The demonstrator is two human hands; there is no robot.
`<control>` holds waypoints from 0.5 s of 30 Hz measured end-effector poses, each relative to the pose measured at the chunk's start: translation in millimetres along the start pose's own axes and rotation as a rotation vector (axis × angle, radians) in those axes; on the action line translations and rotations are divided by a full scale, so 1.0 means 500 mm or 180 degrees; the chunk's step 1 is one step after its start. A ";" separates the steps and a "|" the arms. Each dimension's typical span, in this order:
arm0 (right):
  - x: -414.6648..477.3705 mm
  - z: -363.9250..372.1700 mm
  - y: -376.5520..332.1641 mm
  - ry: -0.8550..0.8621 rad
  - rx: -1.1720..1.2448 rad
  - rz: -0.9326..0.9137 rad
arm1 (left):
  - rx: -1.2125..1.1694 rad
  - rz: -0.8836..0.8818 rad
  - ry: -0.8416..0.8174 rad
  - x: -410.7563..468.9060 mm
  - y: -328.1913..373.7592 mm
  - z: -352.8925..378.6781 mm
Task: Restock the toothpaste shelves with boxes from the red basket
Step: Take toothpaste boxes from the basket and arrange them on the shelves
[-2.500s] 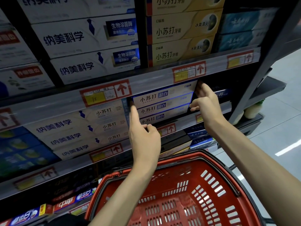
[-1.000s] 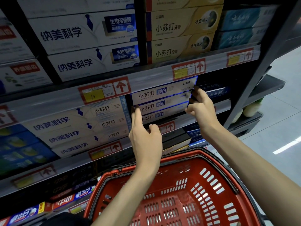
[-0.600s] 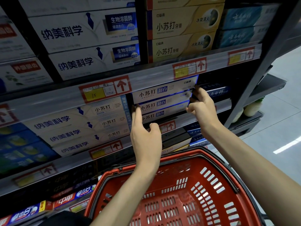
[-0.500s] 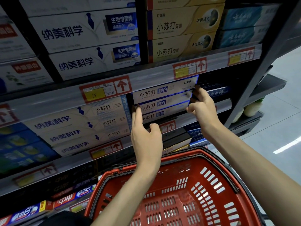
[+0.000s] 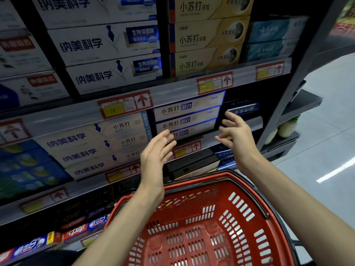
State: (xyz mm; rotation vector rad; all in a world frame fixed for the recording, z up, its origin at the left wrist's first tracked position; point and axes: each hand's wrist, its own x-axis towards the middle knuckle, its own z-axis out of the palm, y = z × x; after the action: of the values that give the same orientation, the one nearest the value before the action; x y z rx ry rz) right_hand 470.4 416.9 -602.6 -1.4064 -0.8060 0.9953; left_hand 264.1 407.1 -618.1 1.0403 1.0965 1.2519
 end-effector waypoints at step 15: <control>-0.151 -0.096 0.211 -0.0916 -0.2581 -0.0216 | 0.1719 -0.1317 -0.0708 -0.166 -0.254 -0.159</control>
State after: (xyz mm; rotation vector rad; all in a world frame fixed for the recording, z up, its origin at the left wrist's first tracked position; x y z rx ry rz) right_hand 475.8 319.3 -700.8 -1.9104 -1.5774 0.8580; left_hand 208.3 317.8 -753.2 1.2322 1.4221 0.5024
